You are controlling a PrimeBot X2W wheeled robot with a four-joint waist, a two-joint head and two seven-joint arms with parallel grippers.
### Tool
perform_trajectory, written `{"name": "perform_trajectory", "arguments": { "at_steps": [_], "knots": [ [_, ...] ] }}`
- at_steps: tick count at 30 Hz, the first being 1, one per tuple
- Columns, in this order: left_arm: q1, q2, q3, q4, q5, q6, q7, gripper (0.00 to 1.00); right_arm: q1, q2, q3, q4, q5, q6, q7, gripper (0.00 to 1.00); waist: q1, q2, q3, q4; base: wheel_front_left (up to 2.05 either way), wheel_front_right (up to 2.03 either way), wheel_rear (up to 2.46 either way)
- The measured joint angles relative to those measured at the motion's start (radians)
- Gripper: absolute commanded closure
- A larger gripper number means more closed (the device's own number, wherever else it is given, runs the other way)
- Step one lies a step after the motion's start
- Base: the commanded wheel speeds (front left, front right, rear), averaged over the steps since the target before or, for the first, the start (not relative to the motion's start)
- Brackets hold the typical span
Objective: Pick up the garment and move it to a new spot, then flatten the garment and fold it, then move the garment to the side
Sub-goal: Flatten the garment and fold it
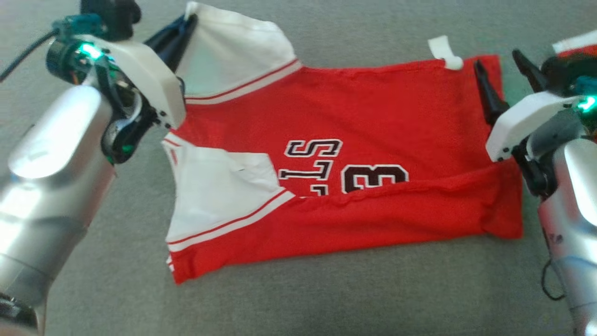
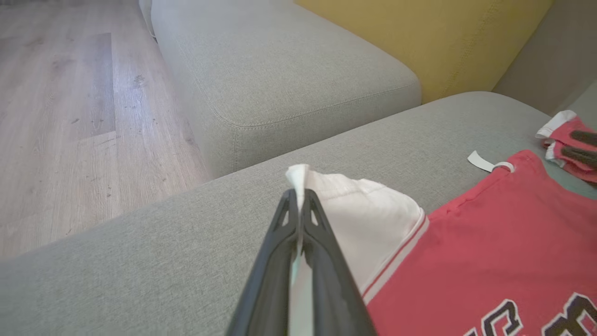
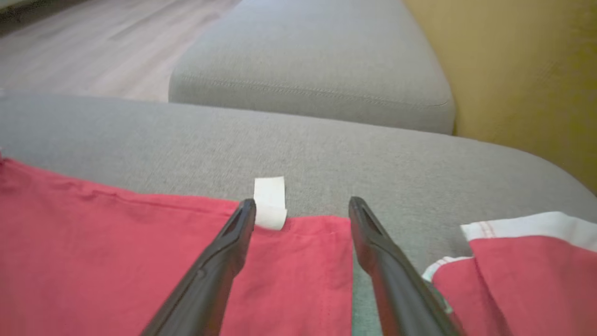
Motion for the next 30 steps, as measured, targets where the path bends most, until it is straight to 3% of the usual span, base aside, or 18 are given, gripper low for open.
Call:
{"name": "perform_trajectory", "arguments": {
  "at_steps": [8, 17, 26, 27, 28, 29, 30],
  "knots": [
    [0.032, 0.009, -0.023, -0.128, 0.0, 0.007, 0.0, 1.0, -0.074, -0.093, 0.051, 0.174, 0.024, 0.0, 0.047, 0.0, 0.0, 0.0, -0.005, 0.074, 0.0, 0.0, 0.0],
    [0.039, 0.024, -0.03, -0.203, 0.0, 0.031, 0.011, 1.0, -0.15, -0.108, 0.061, 0.352, -0.002, 0.0, 0.075, 0.0, 0.0001, 0.0, 0.029, 0.098, 0.0, 0.0, 0.0],
    [0.039, 0.027, -0.036, -0.225, 0.0, 0.041, 0.024, 1.0, -0.241, -0.11, 0.083, 0.451, -0.001, 0.0, 0.065, 0.0, 0.0001, 0.0, 0.055, 0.109, 0.0, 0.0, 0.0],
    [0.039, 0.028, -0.037, -0.224, 0.0, 0.043, 0.024, 1.0, -0.247, -0.11, 0.086, 0.458, -0.001, 0.0, 0.062, 0.31, 0.0002, 0.0, 0.055, 0.108, 0.0, 0.0, 0.0],
    [0.039, 0.028, -0.038, -0.224, 0.0, 0.044, 0.024, 1.0, -0.253, -0.11, 0.091, 0.467, 0.004, 0.0, 0.056, 0.31, 0.0001, 0.0, 0.055, 0.107, 0.0, 0.0, 0.0],
    [0.039, 0.028, -0.038, -0.223, 0.0, 0.044, 0.024, 1.0, -0.257, -0.109, 0.097, 0.474, 0.014, 0.0, 0.053, 0.81, 0.0001, 0.0, 0.055, 0.105, 0.0, 0.0, 0.0],
    [0.039, 0.029, -0.039, -0.22, 0.0, 0.044, 0.024, 1.0, -0.258, -0.107, 0.101, 0.479, 0.024, 0.0, 0.042, 1.0, 0.0001, 0.0, 0.055, 0.102, 0.0, 0.0, 0.0]
  ]
}}
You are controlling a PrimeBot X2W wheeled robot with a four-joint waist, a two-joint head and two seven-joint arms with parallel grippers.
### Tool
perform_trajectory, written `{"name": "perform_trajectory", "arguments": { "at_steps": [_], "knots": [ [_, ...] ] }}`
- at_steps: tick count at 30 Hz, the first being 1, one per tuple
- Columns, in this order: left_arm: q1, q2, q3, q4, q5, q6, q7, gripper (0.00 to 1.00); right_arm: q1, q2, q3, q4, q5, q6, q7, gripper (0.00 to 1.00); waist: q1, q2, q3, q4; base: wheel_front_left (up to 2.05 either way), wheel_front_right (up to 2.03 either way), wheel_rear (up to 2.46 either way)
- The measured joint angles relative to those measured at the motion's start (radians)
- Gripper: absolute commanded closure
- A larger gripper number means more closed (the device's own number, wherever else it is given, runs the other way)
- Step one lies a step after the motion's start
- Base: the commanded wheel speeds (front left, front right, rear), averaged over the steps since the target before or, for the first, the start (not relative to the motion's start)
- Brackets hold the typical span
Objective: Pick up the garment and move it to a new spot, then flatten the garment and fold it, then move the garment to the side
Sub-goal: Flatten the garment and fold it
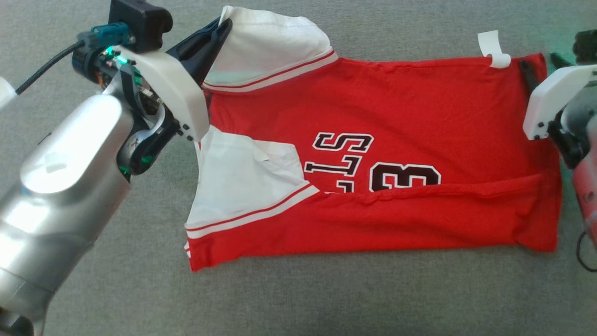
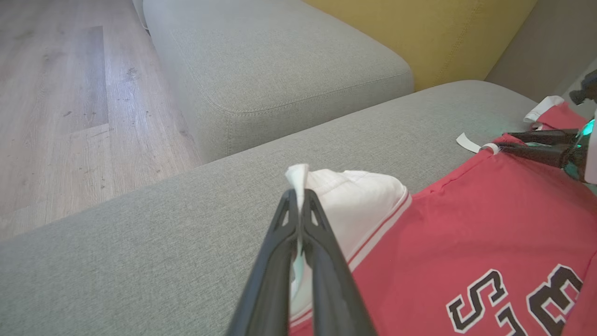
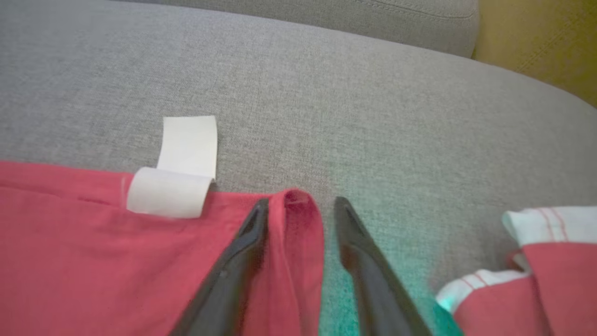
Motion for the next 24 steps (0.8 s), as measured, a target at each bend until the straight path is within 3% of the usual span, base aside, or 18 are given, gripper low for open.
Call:
{"name": "perform_trajectory", "arguments": {
  "at_steps": [16, 24],
  "knots": [
    [-0.073, 0.01, 0.061, 0.204, 0.004, 0.017, -0.106, 1.0, -0.106, 0.057, 0.034, -0.018, 0.198, 0.0, -0.179, 1.0, 0.0, 0.0, -0.008, -0.069, 0.0, 0.0, 0.0],
    [-0.203, -0.046, 0.083, 0.353, 0.068, 0.016, -0.263, 1.0, -0.233, 0.073, 0.051, 0.005, 0.237, 0.0, -0.23, 1.0, 0.0001, 0.0, 0.017, -0.083, 0.0, 0.0, 0.0]
  ]
}}
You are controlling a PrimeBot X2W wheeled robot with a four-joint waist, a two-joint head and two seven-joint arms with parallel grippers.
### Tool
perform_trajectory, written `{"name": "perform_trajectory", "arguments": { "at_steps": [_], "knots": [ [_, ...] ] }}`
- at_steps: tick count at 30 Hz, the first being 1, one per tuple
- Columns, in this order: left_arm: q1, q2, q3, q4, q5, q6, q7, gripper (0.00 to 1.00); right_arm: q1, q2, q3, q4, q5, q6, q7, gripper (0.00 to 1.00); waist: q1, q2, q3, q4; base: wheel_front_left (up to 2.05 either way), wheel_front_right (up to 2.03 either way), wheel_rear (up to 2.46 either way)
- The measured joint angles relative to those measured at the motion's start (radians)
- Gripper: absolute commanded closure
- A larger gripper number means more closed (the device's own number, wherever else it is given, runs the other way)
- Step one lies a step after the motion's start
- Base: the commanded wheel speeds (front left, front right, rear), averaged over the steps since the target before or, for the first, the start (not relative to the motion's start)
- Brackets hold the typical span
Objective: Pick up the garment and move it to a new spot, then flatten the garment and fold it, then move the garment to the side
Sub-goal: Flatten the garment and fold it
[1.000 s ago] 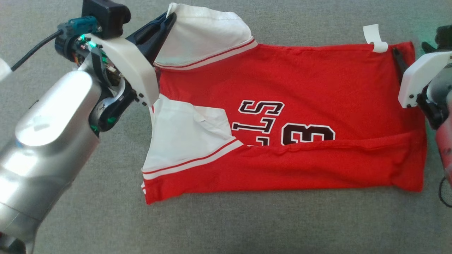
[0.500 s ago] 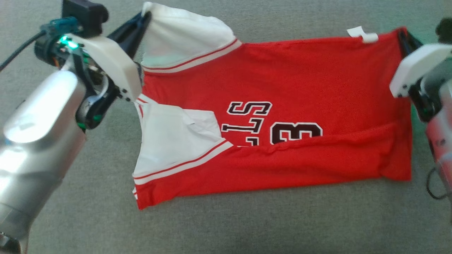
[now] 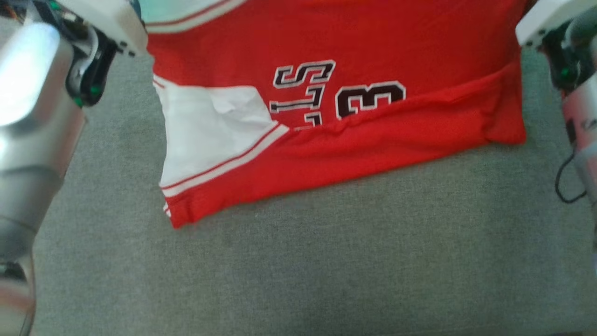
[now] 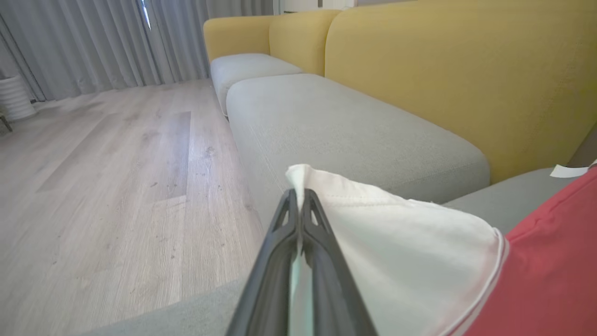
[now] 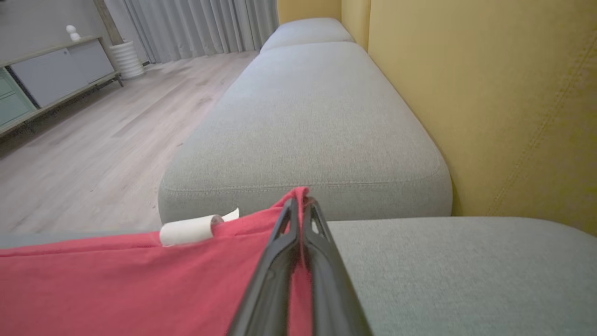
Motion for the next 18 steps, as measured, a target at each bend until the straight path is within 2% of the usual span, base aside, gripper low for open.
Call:
{"name": "perform_trajectory", "arguments": {
  "at_steps": [5, 10, 15, 18],
  "knots": [
    [-0.031, -0.037, -0.006, 0.084, 0.016, -0.02, -0.059, 1.0, -0.032, 0.001, 0.033, 0.019, 0.025, 0.0, -0.012, 1.0, 0.0, 0.0, -0.002, 0.002, 0.0, 0.0, 0.0],
    [-0.018, -0.048, -0.027, 0.12, 0.0, -0.044, -0.086, 1.0, -0.015, -0.006, 0.08, 0.022, 0.077, 0.0, -0.021, 1.0, -0.0001, 0.0, -0.028, 0.012, 0.0, 0.0, 0.0],
    [0.047, -0.041, -0.063, 0.079, -0.053, -0.053, -0.057, 1.0, 0.076, -0.039, 0.148, 0.002, 0.135, 0.0, -0.012, 1.0, -0.0002, 0.0, -0.065, 0.028, 0.0, 0.0, 0.0],
    [0.121, -0.02, -0.116, -0.022, -0.128, -0.053, -0.003, 1.0, 0.123, -0.07, 0.191, -0.011, 0.169, 0.0, 0.014, 1.0, -0.0002, 0.0, -0.089, 0.041, 0.0, 0.0, 0.0]
  ]
}}
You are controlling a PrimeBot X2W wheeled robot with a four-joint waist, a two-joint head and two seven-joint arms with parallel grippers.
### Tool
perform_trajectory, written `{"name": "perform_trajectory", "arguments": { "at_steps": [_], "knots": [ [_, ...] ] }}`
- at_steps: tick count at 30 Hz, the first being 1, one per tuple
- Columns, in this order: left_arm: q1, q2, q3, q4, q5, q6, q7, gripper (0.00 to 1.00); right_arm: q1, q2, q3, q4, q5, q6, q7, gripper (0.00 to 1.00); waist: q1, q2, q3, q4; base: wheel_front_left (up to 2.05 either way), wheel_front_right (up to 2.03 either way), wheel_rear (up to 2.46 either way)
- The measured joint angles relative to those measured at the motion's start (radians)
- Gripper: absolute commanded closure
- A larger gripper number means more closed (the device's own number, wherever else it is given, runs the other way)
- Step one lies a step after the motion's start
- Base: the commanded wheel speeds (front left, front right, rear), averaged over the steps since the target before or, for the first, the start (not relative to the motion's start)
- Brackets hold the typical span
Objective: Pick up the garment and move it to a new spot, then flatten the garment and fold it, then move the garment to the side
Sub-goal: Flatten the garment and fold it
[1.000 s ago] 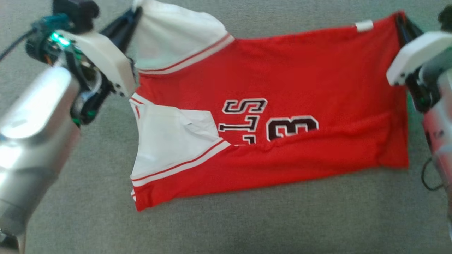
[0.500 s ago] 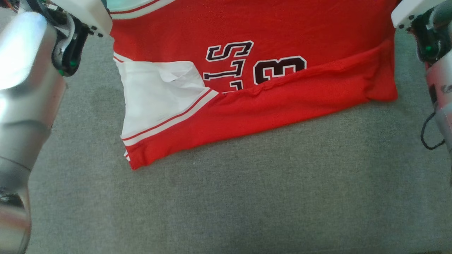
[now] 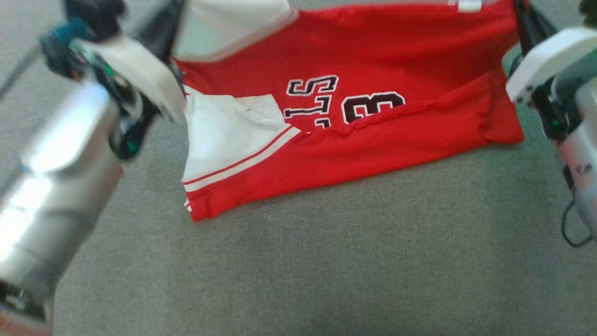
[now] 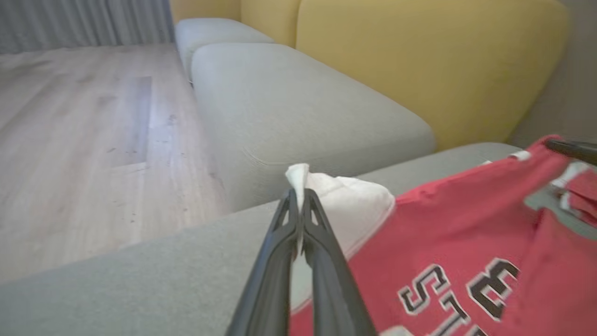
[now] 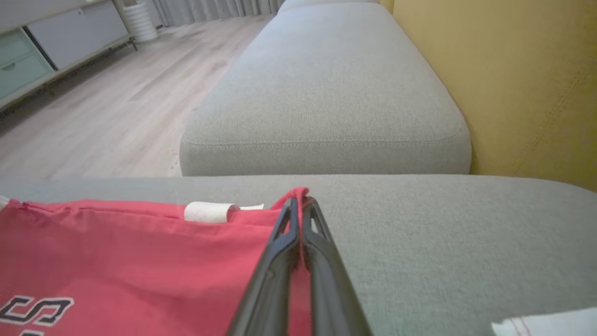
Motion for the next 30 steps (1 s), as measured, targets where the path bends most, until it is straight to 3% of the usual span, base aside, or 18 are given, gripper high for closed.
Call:
{"name": "perform_trajectory", "arguments": {
  "at_steps": [7, 22, 30],
  "knots": [
    [0.086, 0.126, -0.078, -0.172, -0.083, -0.007, 0.069, 1.0, 0.058, -0.053, 0.096, -0.045, 0.063, 0.0, 0.069, 1.0, -0.0001, 0.0, -0.049, 0.022, 0.0, 0.0, 0.0],
    [0.194, 0.284, -0.18, -0.401, -0.236, -0.007, 0.291, 1.0, 0.14, -0.175, 0.258, -0.093, 0.155, 0.0, 0.2, 1.0, -0.0001, 0.0, -0.12, 0.033, 0.0, 0.0, 0.0],
    [0.23, 0.327, -0.23, -0.454, -0.286, -0.007, 0.39, 1.0, 0.186, -0.223, 0.341, -0.118, 0.21, 0.0, 0.282, 1.0, 0.0, 0.0, -0.131, 0.029, 0.0, 0.0, 0.0]
  ]
}}
